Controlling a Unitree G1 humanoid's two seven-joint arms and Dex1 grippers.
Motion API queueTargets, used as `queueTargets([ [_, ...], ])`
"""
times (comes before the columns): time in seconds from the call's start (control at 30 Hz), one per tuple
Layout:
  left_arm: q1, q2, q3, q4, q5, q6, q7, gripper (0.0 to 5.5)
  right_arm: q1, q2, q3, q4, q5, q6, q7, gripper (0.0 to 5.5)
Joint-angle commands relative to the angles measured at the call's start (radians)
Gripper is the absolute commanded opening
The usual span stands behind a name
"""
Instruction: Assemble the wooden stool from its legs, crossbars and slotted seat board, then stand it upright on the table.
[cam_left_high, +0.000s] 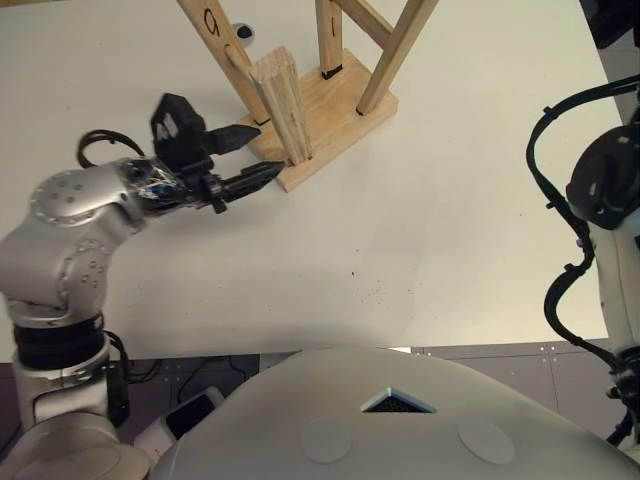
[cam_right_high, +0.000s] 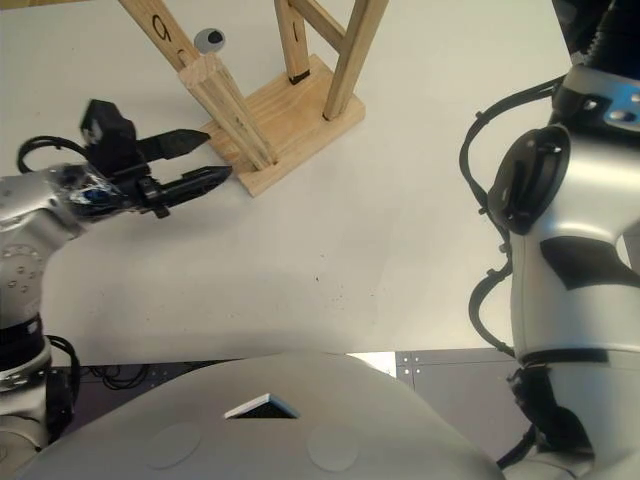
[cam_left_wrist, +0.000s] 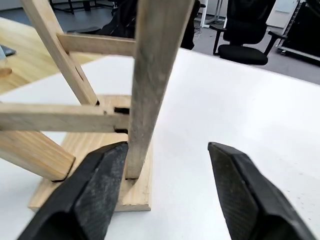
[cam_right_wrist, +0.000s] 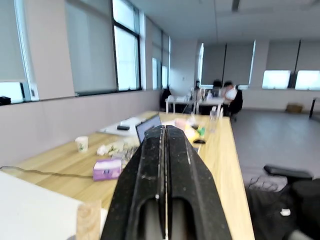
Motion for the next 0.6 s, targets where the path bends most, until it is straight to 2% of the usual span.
queueTargets([
  [0.03,-0.054,-0.092,-0.116,0.174,0.127,-0.091,0.088,2.91,0.006,0.013,0.032,0.006,0.006,-0.007,0.011,0.0],
  [0.2,-0.092,-0.203,-0.119,0.338,0.147,-0.215,0.107,2.91,0.048,0.026,0.087,-0.041,0.015,0.009,0.049,0.0],
  [0.3,-0.106,-0.22,-0.113,0.421,0.18,-0.319,0.099,2.48,0.084,0.007,0.104,-0.038,0.004,-0.004,0.063,0.0],
  [0.5,-0.105,-0.215,-0.107,0.492,0.175,-0.377,0.035,1.58,0.134,-0.032,0.113,0.031,-0.027,-0.056,0.071,0.0],
  [0.6,-0.105,-0.224,-0.08,0.516,0.089,-0.39,-0.082,1.31,0.156,-0.061,0.128,0.095,-0.043,-0.104,0.125,0.0],
])
